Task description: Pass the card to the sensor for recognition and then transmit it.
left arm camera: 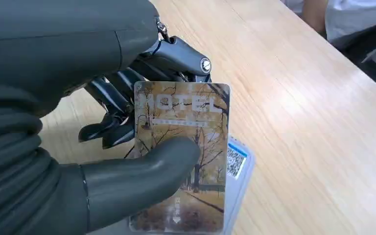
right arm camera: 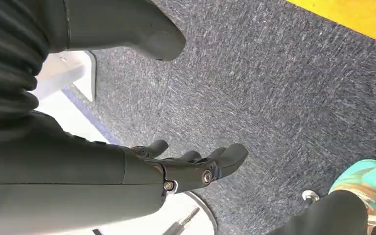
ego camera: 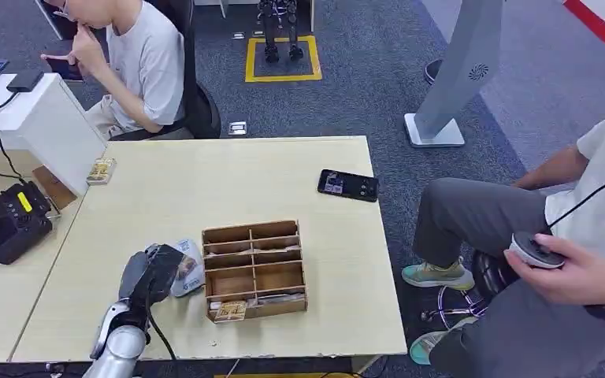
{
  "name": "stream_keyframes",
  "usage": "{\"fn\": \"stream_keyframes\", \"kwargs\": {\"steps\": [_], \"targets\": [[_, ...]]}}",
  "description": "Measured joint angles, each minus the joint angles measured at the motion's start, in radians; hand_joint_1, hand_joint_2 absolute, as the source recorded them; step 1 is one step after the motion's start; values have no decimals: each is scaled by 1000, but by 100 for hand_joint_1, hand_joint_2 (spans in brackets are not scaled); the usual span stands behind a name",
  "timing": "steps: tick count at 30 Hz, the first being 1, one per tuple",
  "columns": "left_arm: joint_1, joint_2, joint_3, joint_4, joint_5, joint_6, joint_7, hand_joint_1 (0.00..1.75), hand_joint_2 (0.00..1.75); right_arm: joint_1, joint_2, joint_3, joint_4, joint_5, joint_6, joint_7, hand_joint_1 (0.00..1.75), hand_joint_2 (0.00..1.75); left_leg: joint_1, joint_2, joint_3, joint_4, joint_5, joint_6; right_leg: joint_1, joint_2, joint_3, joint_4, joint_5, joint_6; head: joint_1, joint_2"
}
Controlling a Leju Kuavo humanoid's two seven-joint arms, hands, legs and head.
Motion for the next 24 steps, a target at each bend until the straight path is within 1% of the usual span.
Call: {"fn": "stream_keyframes", "kwargs": {"steps": [3,8,12,14,17,19,21,23,24], "targets": [[4,18,15,-38,57,-24,-4,175,175,2,0,0,0,0,0,0,0,175,0,0,0,0,0,0,0,0,0,0,0,0,0,0],[6,63,35,-130,252,-84,-12,175,175,4,0,0,0,0,-2,0,0,175,1,0,-1,0,1,-1,1,0,-1,0,0,0,0,0],[-22,110,36,-195,374,-115,0,175,175,6,0,0,0,0,-3,0,0,175,1,0,-1,0,1,-1,1,0,-2,0,0,0,0,0],[-41,127,36,-216,435,-124,3,175,175,5,0,0,0,0,-3,-2,0,175,1,0,-1,0,1,-1,1,0,-2,0,0,0,0,0],[-74,143,36,-228,504,-118,3,175,175,6,0,0,0,0,-3,-5,0,175,1,0,-1,0,1,-1,1,0,-2,0,1,0,0,0],[-106,152,36,-228,492,-85,-3,175,175,5,0,0,0,0,-3,-6,0,175,1,0,-1,0,2,0,1,0,-2,0,1,0,0,0],[-146,156,36,-224,421,-26,-17,175,175,4,0,0,0,0,-2,-4,0,175,1,0,-1,0,2,0,1,0,-2,0,1,0,0,0],[-185,157,30,-213,323,33,-37,175,175,3,0,0,0,0,-1,-4,0,175,0,0,-1,0,2,0,0,0,-2,0,1,0,0,0],[-202,157,26,-208,293,50,-45,175,175,3,0,2,0,0,-1,-4,0,175,0,0,-1,0,2,0,0,0,-2,0,1,0,0,0]]}}
